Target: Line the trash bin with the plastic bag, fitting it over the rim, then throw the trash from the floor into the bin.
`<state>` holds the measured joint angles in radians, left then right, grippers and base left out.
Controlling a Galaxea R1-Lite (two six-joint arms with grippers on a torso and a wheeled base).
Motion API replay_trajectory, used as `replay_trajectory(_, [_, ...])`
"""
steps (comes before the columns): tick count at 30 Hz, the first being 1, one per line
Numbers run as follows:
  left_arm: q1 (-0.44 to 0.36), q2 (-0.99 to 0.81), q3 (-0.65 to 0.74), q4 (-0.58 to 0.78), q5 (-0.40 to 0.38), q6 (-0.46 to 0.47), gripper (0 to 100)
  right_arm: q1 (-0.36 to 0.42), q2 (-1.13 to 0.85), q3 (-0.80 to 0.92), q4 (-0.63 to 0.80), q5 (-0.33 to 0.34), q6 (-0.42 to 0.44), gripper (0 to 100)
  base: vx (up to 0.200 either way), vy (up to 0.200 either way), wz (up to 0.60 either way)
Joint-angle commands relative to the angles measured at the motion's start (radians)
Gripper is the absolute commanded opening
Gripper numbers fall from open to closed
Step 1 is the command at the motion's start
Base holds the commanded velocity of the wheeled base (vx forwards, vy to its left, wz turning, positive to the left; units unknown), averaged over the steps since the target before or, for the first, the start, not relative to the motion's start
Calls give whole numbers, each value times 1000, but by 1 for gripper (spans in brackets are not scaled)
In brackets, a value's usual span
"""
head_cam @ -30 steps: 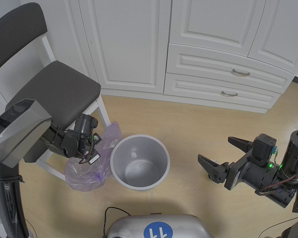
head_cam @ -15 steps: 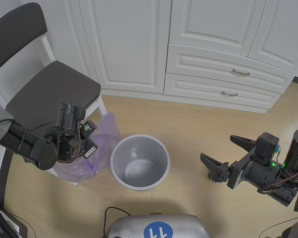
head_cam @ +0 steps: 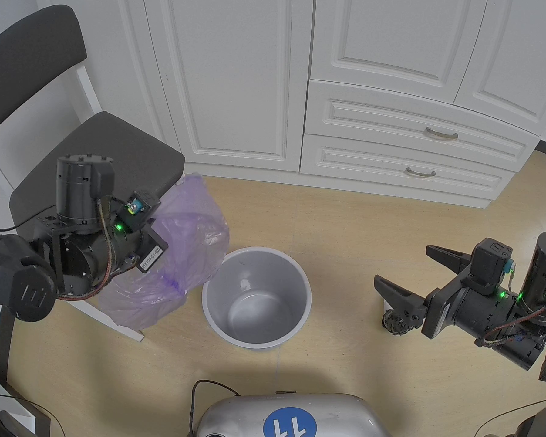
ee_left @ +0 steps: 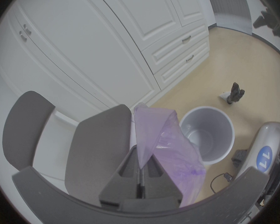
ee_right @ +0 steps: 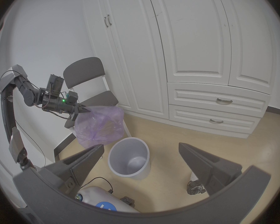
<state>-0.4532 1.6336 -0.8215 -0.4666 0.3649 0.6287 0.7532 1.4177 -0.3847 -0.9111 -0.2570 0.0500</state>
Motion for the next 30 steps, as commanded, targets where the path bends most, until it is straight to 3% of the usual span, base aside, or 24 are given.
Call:
replay_trajectory(1, [-12, -78, -18, -3, -9, 0, 0, -28, 12, 3, 0, 27, 1, 100, 0, 0, 0])
replay_trajectory(7, [-51, -135, -38, -14, -72, -23, 0, -38, 69, 10, -3, 47, 7, 100, 0, 0, 0])
replay_trajectory(14, [-133, -202, -73, -29, -121, -274, 0, -37, 145, 26, -17, 50, 8, 100, 0, 0, 0])
replay_trajectory(18, [-167, -202, -85, -130, -121, -420, 0, -35, 213, 24, -19, 50, 11, 100, 0, 0, 0])
replay_trajectory(22, [-180, -196, -88, -227, -129, -474, 0, -21, 282, 18, -51, 56, 50, 100, 0, 0, 0])
replay_trajectory(27, [-205, -213, -62, -248, -188, -508, 0, -23, 323, 18, -149, 104, 97, 100, 0, 0, 0])
replay_trajectory(28, [-208, -256, -27, -256, -296, -540, 0, -40, 351, 18, -239, 177, 166, 100, 0, 0, 0])
replay_trajectory(29, [-208, -261, -24, -256, -311, -543, 0, -41, 354, 18, -249, 183, 175, 100, 0, 0, 0])
replay_trajectory(30, [-202, -281, -1, -257, -400, -572, 0, -60, 379, 15, -295, 220, 223, 100, 0, 0, 0])
